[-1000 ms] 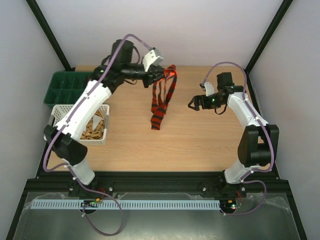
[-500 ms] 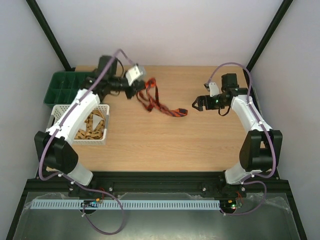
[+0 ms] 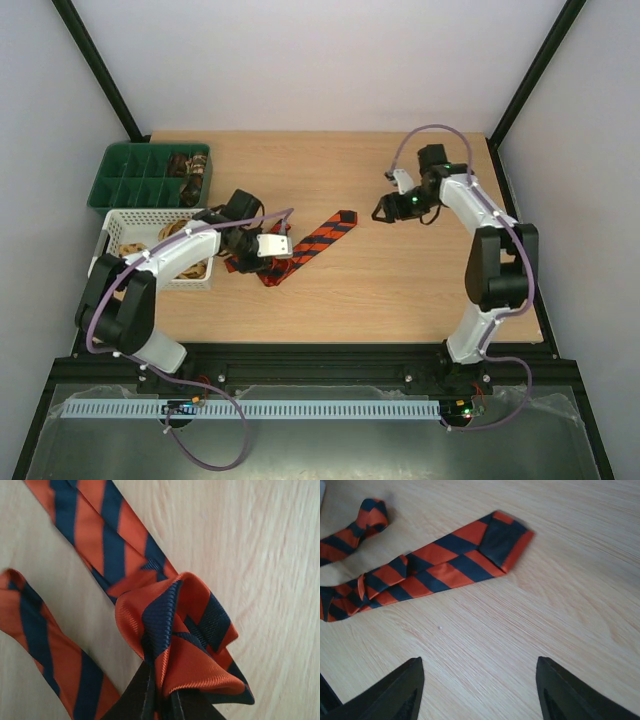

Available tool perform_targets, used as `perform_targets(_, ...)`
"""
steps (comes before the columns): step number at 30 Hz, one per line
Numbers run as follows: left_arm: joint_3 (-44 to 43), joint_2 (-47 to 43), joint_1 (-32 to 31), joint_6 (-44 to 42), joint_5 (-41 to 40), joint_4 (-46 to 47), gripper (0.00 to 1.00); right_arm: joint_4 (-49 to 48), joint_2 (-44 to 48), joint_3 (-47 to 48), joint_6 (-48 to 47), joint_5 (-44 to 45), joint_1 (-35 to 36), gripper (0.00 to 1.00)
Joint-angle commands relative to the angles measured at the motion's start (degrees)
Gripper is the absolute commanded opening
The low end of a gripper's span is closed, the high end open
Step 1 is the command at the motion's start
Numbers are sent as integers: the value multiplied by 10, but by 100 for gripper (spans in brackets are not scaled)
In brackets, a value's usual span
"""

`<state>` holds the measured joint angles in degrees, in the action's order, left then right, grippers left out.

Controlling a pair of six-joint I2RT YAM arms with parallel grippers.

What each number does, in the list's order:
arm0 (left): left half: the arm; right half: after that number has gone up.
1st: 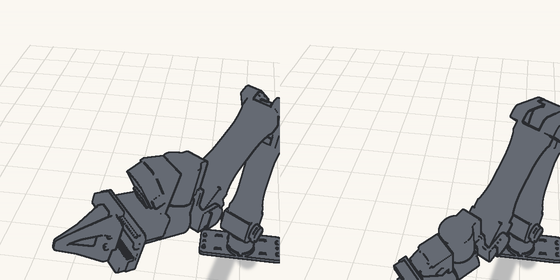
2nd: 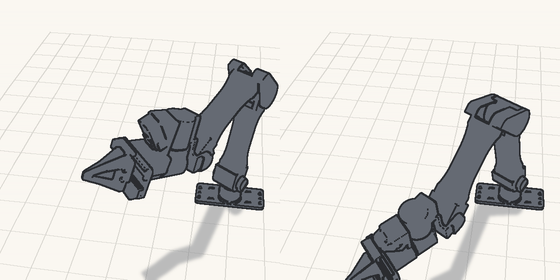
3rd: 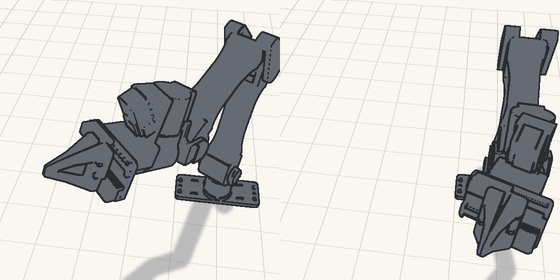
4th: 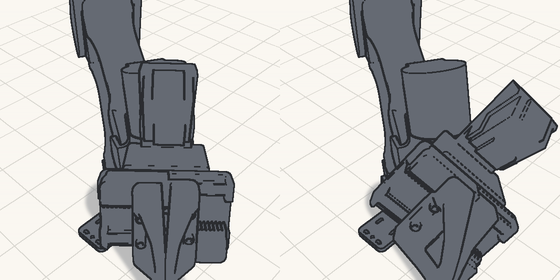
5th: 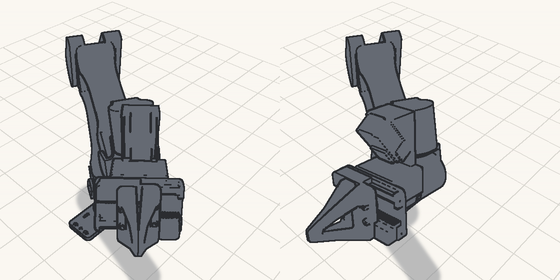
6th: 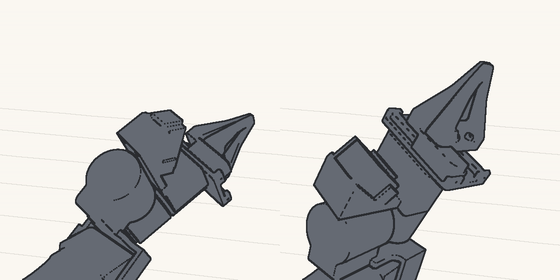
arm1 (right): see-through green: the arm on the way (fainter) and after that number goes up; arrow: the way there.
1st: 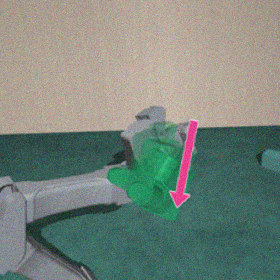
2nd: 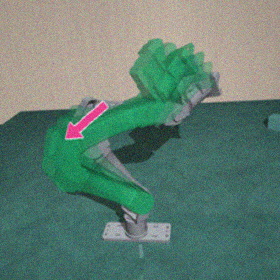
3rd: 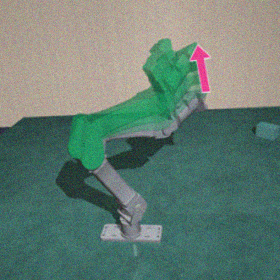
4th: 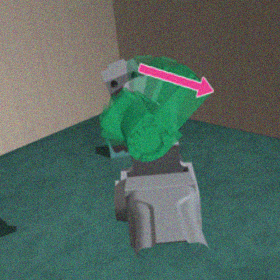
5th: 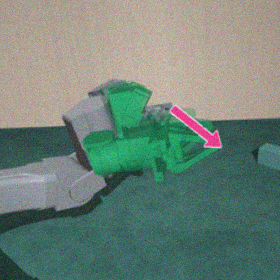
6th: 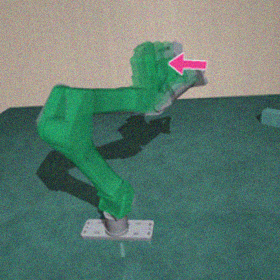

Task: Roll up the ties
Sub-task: Place the tie at the center of the board, then move the tie to the center of the board.

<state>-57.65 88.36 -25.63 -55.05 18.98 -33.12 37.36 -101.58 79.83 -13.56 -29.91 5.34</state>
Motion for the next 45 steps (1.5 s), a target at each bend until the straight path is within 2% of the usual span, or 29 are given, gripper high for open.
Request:
perform_targets(1, 41, -39, 2, -69, -57, -21, 5, 12, -49, 41, -1, -2, 67, 60)
perform_targets(6, 66, -53, 4, -70, -83, -32, 16, -12, -125, 94, 8, 12, 132, 54)
perform_targets(11, 43, -70, 24, -36, -65, -55, 41, -26, -199, 154, 18, 36, 176, 48)
perform_targets(15, 2, -70, 49, 9, -35, -69, 57, -19, -247, 192, 39, 54, 182, 47)
perform_targets(21, -41, -69, 94, 64, -4, -57, 76, 18, -269, 169, 27, 87, 176, 44)
perform_targets(25, -70, -62, 115, 95, 19, -45, 97, 28, -243, 114, 28, 108, 147, 41)
perform_targets(32, -98, -55, 129, 172, 39, 8, 99, 22, -132, -47, -10, 158, 36, 40)
perform_targets(36, -97, -58, 131, 233, 43, 58, 99, 30, -68, -123, -49, 194, -51, 40)
perform_targets(41, -102, -42, 131, 317, 2, 109, 99, 46, -12, -169, -112, 249, -152, 40)
perform_targets(45, -132, -2, 131, 307, -8, 80, 99, 48, 9, -187, -163, 294, -224, 40)
